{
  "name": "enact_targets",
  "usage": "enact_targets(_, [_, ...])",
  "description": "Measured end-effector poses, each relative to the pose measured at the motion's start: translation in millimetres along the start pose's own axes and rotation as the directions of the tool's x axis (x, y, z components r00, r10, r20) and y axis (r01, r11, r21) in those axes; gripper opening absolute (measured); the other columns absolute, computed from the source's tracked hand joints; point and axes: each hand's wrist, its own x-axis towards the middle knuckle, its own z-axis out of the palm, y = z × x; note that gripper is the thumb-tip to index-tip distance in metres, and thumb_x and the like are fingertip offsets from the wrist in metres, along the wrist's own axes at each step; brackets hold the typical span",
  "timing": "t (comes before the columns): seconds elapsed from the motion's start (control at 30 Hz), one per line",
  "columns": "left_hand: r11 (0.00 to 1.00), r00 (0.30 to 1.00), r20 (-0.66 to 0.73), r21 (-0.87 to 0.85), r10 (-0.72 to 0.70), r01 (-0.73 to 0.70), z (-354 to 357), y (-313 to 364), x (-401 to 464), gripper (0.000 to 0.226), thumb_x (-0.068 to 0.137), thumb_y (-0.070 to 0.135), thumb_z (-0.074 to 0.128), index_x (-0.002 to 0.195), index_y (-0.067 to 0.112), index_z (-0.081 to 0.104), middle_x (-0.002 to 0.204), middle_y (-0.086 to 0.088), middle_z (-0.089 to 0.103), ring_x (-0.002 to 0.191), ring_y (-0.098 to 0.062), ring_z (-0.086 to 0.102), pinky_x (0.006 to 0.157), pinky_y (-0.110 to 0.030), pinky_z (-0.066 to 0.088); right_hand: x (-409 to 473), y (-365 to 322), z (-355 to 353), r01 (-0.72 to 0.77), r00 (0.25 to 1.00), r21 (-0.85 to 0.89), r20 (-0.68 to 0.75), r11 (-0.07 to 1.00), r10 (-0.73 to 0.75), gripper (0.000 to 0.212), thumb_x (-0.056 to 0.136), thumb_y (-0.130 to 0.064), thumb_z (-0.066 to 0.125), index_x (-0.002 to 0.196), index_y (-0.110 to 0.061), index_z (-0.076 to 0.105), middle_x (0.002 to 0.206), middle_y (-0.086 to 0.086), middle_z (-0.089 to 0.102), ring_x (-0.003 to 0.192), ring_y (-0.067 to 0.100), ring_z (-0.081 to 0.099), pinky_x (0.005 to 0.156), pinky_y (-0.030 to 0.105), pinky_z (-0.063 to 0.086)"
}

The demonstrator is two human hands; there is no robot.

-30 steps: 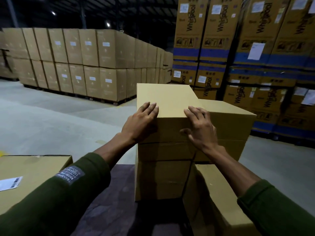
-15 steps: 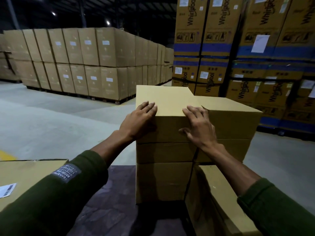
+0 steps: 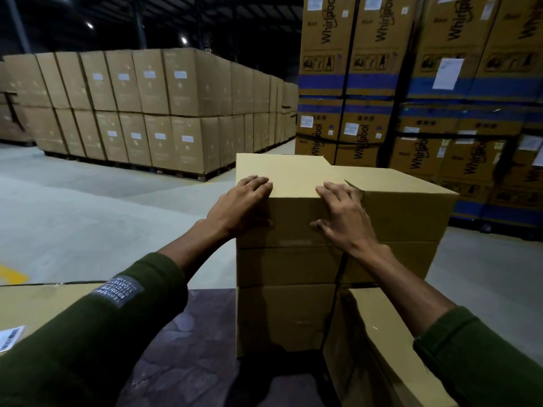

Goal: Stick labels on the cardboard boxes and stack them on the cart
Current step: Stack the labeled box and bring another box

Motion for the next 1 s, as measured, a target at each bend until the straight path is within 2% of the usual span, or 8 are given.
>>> enact_targets(0.13, [1.000,1.000,-0.015,0.023,-0.014,0.014,-3.6,3.7,4.6,0.081,0.077,0.047,0.078,0.140,0.015,0.040,0.143,-0.015,0.030,0.128,-0.034,0.039,0.083,-0.055,0.056,4.9,-0.7,-1.9,-0.022,0.999,-0.037,0.032,0.999,0.023,0.081,0.081,-0.036,0.078,0.149,-0.022,0.037,0.154,0.005,0.037,0.142,0.028,0.025,0.103,0.055,0.044])
enact_targets(0.2, [0.999,1.000,-0.012,0.031,-0.014,0.014,-4.8,6.6,8.4,0.077,0.078,0.047,0.078,0.137,0.016,0.040,0.138,-0.014,0.030,0.124,-0.032,0.038,0.080,-0.052,0.057,6.8,1.0,-2.6,-0.033,0.997,-0.076,0.066,0.997,0.039,0.081,0.083,-0.036,0.076,0.150,-0.023,0.033,0.156,0.005,0.034,0.143,0.028,0.024,0.104,0.053,0.042])
enact_targets(0.33, [0.998,0.999,0.018,0.053,-0.029,0.028,-3.0,8.5,15.0,0.075,0.083,0.042,0.074,0.143,0.017,0.035,0.141,-0.015,0.028,0.128,-0.031,0.034,0.084,-0.049,0.056,9.5,4.0,-3.8,-0.052,0.992,-0.134,0.108,0.990,0.067,0.079,0.087,-0.034,0.071,0.152,-0.024,0.027,0.156,0.006,0.032,0.144,0.030,0.024,0.103,0.051,0.044])
enact_targets(0.5, [0.997,0.998,0.018,0.041,-0.059,0.058,-2.6,4.9,14.1,0.070,0.087,0.039,0.070,0.144,0.016,0.036,0.139,-0.013,0.032,0.128,-0.031,0.034,0.083,-0.052,0.055,15.0,2.6,-3.7,-0.036,0.991,-0.155,0.122,0.987,0.055,0.074,0.088,-0.037,0.069,0.149,-0.026,0.029,0.153,0.006,0.034,0.141,0.031,0.028,0.101,0.051,0.048])
enact_targets(0.63, [0.997,0.997,0.044,0.042,-0.069,0.067,-3.5,3.9,11.2,0.076,0.089,0.041,0.068,0.149,0.017,0.029,0.145,-0.012,0.029,0.133,-0.030,0.030,0.093,-0.049,0.052,18.6,0.2,-3.2,-0.040,0.989,-0.177,0.136,0.983,0.065,0.072,0.088,-0.039,0.068,0.147,-0.025,0.029,0.152,0.007,0.035,0.139,0.033,0.030,0.098,0.051,0.050])
enact_targets(0.77, [0.991,0.994,0.059,0.100,-0.093,0.087,-5.1,6.2,3.4,0.081,0.090,0.049,0.063,0.153,0.015,0.024,0.154,-0.013,0.024,0.143,-0.032,0.018,0.108,-0.054,0.039,14.8,-2.9,-2.0,-0.074,0.994,-0.212,0.058,0.975,0.088,0.073,0.087,-0.046,0.067,0.145,-0.023,0.030,0.148,0.009,0.039,0.135,0.033,0.036,0.087,0.045,0.055])
enact_targets(0.87, [0.987,0.994,0.026,0.129,-0.103,0.099,-6.4,7.1,-7.3,0.083,0.090,0.051,0.061,0.153,0.013,0.022,0.157,-0.012,0.019,0.145,-0.032,0.011,0.111,-0.059,0.033,7.3,-3.4,0.7,-0.077,0.997,-0.219,-0.002,0.973,0.079,0.070,0.087,-0.048,0.064,0.143,-0.021,0.033,0.144,0.011,0.042,0.130,0.032,0.039,0.083,0.040,0.057])
enact_targets(1.0, [0.983,0.992,-0.014,0.136,-0.125,0.125,-8.0,13.5,-22.8,0.085,0.091,0.052,0.059,0.154,0.011,0.020,0.160,-0.013,0.014,0.147,-0.033,0.007,0.112,-0.060,0.030,-4.3,-5.5,0.1,-0.069,0.995,-0.148,-0.086,0.987,0.056,0.064,0.087,-0.042,0.065,0.140,-0.016,0.040,0.141,0.014,0.044,0.126,0.032,0.041,0.083,0.040,0.057])
